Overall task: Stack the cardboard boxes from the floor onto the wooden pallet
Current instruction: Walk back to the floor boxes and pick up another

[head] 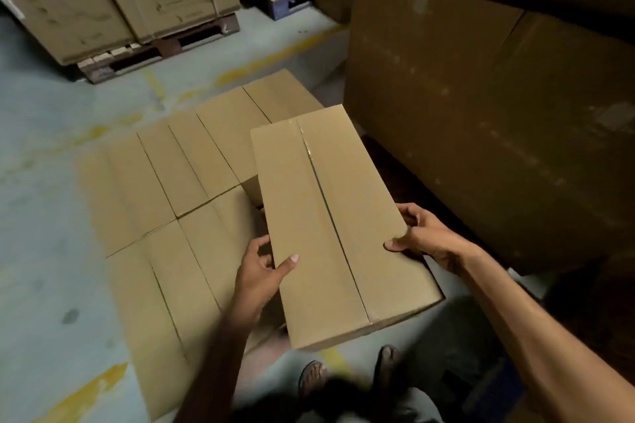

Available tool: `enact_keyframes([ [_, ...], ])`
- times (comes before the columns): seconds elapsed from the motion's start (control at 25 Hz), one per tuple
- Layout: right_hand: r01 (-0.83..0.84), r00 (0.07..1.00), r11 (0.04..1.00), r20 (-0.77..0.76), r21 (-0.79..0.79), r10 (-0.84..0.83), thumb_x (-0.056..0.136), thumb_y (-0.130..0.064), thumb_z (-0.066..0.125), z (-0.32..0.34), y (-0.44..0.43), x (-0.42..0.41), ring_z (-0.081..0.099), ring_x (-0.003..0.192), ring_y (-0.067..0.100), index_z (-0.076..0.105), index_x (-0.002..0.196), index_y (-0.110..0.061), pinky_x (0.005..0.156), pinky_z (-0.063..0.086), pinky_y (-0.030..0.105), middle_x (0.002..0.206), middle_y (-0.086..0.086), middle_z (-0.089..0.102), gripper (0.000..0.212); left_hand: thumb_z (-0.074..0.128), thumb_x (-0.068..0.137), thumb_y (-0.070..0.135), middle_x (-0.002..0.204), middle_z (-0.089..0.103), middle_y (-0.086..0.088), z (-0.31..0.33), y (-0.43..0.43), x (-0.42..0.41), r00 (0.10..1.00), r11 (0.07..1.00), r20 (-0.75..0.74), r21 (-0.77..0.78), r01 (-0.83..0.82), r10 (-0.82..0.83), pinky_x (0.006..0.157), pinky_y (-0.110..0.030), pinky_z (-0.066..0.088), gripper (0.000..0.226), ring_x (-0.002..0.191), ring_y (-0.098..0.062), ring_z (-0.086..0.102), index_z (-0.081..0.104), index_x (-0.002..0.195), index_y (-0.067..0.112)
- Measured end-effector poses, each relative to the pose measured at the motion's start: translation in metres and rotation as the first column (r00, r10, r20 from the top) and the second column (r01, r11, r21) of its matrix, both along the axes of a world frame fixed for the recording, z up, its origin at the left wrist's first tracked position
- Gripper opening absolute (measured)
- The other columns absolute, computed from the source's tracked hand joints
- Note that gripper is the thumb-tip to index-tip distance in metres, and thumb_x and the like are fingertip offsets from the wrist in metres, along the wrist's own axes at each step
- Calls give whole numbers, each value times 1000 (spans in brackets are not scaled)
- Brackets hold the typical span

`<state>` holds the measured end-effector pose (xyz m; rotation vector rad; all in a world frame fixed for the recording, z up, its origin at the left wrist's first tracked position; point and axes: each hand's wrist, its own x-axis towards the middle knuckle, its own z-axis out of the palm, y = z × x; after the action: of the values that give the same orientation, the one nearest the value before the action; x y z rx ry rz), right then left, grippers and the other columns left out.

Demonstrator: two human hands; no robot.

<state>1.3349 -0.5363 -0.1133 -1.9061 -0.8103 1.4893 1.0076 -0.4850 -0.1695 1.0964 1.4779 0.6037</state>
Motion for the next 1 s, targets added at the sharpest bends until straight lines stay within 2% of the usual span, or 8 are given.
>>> enact_keyframes([
  [0.08,-38,999,999,-19,-39,37,79,8,79,-27,27,17,63,112,17,56,126,-27,82,52,27,121,1,67,64,90,77,27,111,73,4,-23,9,16,998,1000,-58,-18,-5,4,85,-32,59,66,97,-10,72,53,131,26],
  [0.2,-112,993,992,-48,-50,109,76,6,80,-86,68,32,65,111,18,56,128,-27,78,52,27,122,1,68,66,86,82,16,123,70,1,-64,18,39,989,996,-118,7,-89,89,90,-26,55,65,104,-12,69,55,139,12],
  [0.4,-141,985,986,-116,-93,130,76,10,79,-179,118,58,70,110,20,58,135,-22,76,56,27,125,2,71,70,85,82,13,105,68,24,-136,41,68,970,990,-196,24,-139,141,85,-14,56,48,90,16,66,60,118,31],
  [0.48,-169,981,982,-115,-85,159,77,11,77,-208,135,69,69,112,20,58,136,-23,77,56,28,127,0,70,70,85,82,11,110,69,17,-165,49,79,969,988,-194,10,-155,154,79,-6,51,50,91,15,65,58,121,28],
  [0.6,-229,969,970,-114,-76,220,78,9,78,-251,156,74,69,111,19,55,137,-25,78,57,29,127,-1,69,71,86,82,22,127,68,9,-209,59,83,965,982,-194,-27,-185,177,88,-18,56,59,106,-1,68,58,134,26],
  [0.68,-267,959,960,-123,-86,255,78,5,81,-280,166,70,69,112,17,53,139,-26,80,57,29,125,-4,70,74,87,78,32,127,70,9,-237,63,77,952,980,-242,-20,-198,187,95,-28,56,62,109,-5,69,60,135,30],
  [0.84,-310,946,946,-137,-98,295,73,1,87,-332,179,70,70,112,12,51,140,-30,80,57,25,116,-15,74,82,86,81,21,124,73,7,-275,67,79,936,978,-301,-48,-205,181,83,-7,50,62,107,-6,70,61,138,21],
  [1.0,-318,936,946,-179,-62,303,76,7,83,-367,184,74,65,121,7,49,143,-29,84,57,25,129,-15,70,83,88,78,28,116,76,10,-303,76,84,897,979,-404,-16,-203,180,93,-27,55,62,99,-5,72,63,135,27],
])
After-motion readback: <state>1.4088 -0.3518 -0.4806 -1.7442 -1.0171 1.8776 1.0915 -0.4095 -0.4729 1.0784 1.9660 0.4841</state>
